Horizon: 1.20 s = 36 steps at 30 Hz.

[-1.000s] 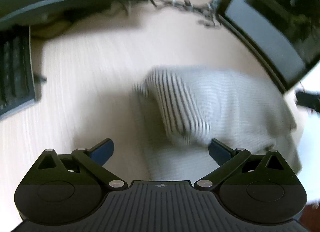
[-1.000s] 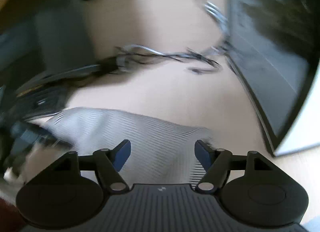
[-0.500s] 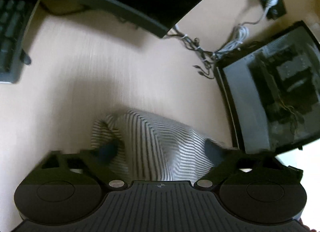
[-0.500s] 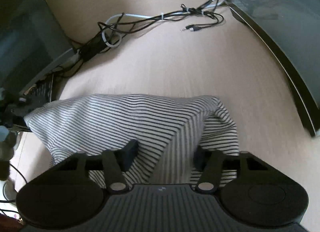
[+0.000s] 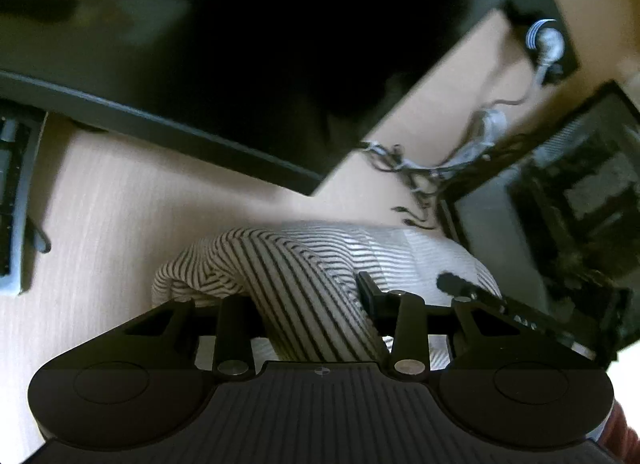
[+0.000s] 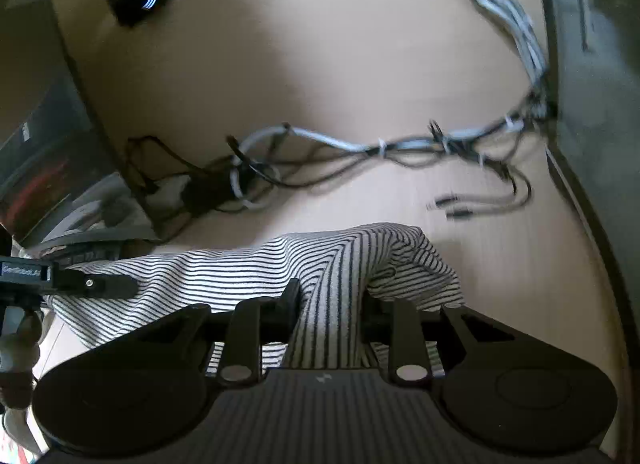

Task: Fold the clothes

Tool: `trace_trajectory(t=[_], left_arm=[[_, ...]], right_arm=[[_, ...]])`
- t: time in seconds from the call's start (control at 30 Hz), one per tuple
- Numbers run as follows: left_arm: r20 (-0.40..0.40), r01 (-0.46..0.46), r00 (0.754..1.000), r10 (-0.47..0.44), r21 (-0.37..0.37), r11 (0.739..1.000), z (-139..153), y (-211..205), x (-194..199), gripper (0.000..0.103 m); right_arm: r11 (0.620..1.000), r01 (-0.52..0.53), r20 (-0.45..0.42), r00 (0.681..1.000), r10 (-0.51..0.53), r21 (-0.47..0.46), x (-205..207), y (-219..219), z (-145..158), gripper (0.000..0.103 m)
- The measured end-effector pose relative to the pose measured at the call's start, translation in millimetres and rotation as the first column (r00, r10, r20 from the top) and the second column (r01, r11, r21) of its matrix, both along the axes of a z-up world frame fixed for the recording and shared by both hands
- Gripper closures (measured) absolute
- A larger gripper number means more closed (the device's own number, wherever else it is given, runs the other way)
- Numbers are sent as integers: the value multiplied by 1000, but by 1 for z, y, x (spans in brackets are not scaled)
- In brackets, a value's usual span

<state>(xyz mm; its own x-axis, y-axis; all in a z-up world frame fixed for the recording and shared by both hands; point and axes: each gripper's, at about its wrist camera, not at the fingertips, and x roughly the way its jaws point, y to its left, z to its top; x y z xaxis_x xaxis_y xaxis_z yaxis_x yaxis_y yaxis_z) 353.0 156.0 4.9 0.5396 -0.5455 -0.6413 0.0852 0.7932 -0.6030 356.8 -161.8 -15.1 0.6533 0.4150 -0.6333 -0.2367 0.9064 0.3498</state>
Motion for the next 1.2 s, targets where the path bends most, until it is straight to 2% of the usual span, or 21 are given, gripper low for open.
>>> trace_trajectory(t=[0.17,0.27,0.33,0.37,0.43,0.5,0.57,0.6,0.63,0.67,0.7,0.77,0.87,0.93,0.97,1.03,1.1,1.2], left_arm=[[27,101,994,-102,30,994,1,-18,-49,63],[-30,162,987,-160,75,984,-24,-33,-68,62],[-80,176,983,-167,132,975,-45,-37,-75,62],[-100,168,983,-153,167,972,-54,-36,-77,63],[-89,154,986,-142,146,977,-56,-28,-81,60],[-75,130,990,-119,168,977,-48,-19,-84,48],[-37,118,993,-112,220,968,-37,-9,-89,44],[-20,108,994,-106,227,968,-30,-4,-90,42],[0,97,995,-100,223,970,-23,3,-93,40],[22,85,996,-92,211,974,-15,7,-95,33],[45,77,995,-87,195,978,-7,11,-97,27],[87,74,992,-89,163,984,5,10,-97,23],[97,112,988,-120,82,990,6,0,-92,15],[63,163,984,-165,38,986,-7,-10,-88,9],[34,187,982,-188,29,982,-15,-16,-85,7],[-46,204,978,-201,56,977,-36,-27,-81,7],[-29,209,978,-207,94,973,-41,-29,-81,0],[-13,219,976,-219,129,967,-41,-31,-78,0]], right_arm=[[999,-47,0,999,47,-24,-24,-14,9,78],[993,-73,-41,997,69,-93,-34,-15,-5,76],[979,-78,-66,996,66,-189,-39,-9,-24,74],[971,-71,-67,996,57,-228,-42,-7,-32,68],[964,-41,-49,998,29,-262,-45,-6,-41,60],[959,-12,-31,1000,4,-284,-48,-4,-37,50],[947,9,-8,1000,-12,-321,-51,-2,-31,39],[937,15,8,1000,-13,-348,-52,0,-27,35],[929,23,25,1000,-15,-369,-54,2,-24,26],[930,32,43,999,-17,-367,-56,3,-19,18],[937,39,59,998,-20,-348,-57,4,-14,15],[952,53,90,996,-27,-302,-60,5,-5,2],[982,52,103,994,-34,-181,-61,12,1,0],[995,48,57,997,-43,-88,-56,15,-7,0],[998,44,8,999,-44,-41,-52,16,-17,0],[998,47,-70,997,-45,33,-46,18,-35,0],[997,74,-53,996,-73,15,-53,23,-42,0],[993,111,-44,993,-112,-32,-66,35,-41,0]])
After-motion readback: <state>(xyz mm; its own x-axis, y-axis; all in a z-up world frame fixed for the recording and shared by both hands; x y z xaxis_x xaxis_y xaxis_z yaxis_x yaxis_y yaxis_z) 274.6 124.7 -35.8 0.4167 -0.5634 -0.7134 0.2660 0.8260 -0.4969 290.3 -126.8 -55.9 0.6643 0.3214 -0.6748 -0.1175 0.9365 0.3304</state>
